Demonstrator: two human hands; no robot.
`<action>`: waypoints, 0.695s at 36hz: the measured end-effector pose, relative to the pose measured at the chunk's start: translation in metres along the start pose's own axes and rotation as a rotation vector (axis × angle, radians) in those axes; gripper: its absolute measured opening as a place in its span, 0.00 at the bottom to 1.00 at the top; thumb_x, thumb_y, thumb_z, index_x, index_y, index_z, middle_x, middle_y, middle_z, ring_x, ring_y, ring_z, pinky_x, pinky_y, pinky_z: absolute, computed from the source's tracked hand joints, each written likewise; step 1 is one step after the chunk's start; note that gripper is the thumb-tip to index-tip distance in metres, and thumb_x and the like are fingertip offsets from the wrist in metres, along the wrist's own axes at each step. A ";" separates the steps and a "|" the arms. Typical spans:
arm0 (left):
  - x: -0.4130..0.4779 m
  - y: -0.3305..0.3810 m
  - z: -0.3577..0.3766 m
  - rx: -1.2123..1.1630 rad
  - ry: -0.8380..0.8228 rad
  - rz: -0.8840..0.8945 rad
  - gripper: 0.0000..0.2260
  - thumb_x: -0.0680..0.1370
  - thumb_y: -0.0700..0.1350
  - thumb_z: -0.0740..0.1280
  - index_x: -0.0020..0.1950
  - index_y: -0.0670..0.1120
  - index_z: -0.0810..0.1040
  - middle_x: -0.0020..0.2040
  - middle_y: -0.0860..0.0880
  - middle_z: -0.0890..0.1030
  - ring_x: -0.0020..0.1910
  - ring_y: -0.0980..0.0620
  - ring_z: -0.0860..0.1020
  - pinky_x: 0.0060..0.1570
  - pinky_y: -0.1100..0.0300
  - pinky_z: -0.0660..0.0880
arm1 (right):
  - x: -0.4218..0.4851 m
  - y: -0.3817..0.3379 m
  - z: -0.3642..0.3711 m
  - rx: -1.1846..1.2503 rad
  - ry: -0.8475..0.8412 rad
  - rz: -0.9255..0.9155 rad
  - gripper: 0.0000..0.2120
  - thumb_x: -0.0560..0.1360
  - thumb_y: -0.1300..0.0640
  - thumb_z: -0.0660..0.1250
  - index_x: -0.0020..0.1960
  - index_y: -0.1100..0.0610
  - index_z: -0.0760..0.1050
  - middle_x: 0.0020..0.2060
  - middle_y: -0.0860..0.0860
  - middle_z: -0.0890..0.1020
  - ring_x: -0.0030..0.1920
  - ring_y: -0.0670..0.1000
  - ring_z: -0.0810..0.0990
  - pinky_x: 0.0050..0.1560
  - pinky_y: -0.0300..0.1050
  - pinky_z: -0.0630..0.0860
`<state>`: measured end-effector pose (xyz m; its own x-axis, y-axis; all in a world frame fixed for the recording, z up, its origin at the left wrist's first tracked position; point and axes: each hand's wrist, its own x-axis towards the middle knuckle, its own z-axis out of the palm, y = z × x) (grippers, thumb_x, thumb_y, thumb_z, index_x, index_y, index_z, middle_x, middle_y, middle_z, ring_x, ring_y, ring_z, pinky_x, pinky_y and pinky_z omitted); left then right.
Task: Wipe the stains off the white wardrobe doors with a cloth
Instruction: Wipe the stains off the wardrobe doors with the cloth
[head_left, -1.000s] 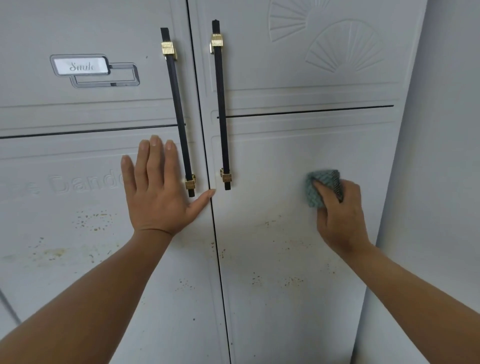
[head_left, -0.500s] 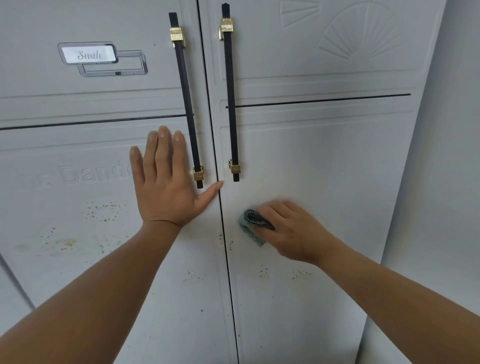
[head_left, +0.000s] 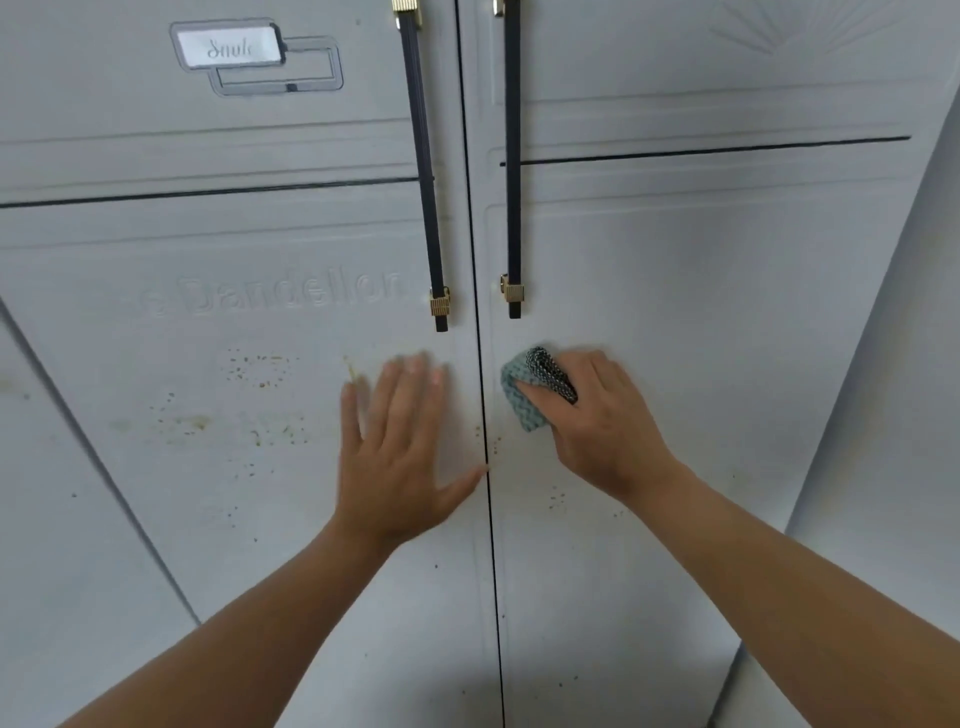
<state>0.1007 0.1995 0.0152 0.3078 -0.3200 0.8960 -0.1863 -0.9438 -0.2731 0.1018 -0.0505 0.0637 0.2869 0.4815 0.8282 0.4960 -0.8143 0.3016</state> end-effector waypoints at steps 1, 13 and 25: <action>-0.008 0.004 0.007 -0.004 -0.021 0.018 0.46 0.75 0.71 0.67 0.80 0.39 0.64 0.81 0.37 0.62 0.81 0.37 0.59 0.77 0.31 0.55 | -0.003 -0.002 0.002 0.006 -0.020 -0.020 0.14 0.77 0.64 0.67 0.62 0.60 0.80 0.57 0.63 0.78 0.54 0.62 0.76 0.51 0.56 0.77; -0.018 0.009 0.062 0.101 0.159 -0.021 0.48 0.73 0.72 0.67 0.81 0.40 0.64 0.80 0.38 0.65 0.82 0.39 0.59 0.77 0.33 0.54 | 0.017 -0.001 0.010 0.032 0.142 0.085 0.14 0.78 0.62 0.69 0.63 0.63 0.80 0.53 0.65 0.79 0.51 0.63 0.76 0.49 0.56 0.77; -0.018 0.009 0.063 0.088 0.136 -0.025 0.48 0.73 0.72 0.65 0.81 0.40 0.62 0.81 0.39 0.62 0.83 0.40 0.53 0.77 0.33 0.52 | -0.027 -0.011 0.029 0.063 0.024 -0.176 0.10 0.83 0.60 0.64 0.56 0.60 0.83 0.53 0.60 0.82 0.50 0.61 0.79 0.50 0.55 0.76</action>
<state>0.1529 0.1917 -0.0252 0.1811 -0.2883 0.9403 -0.0957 -0.9567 -0.2749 0.1125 -0.0449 0.0246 0.1715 0.6064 0.7764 0.5876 -0.6955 0.4135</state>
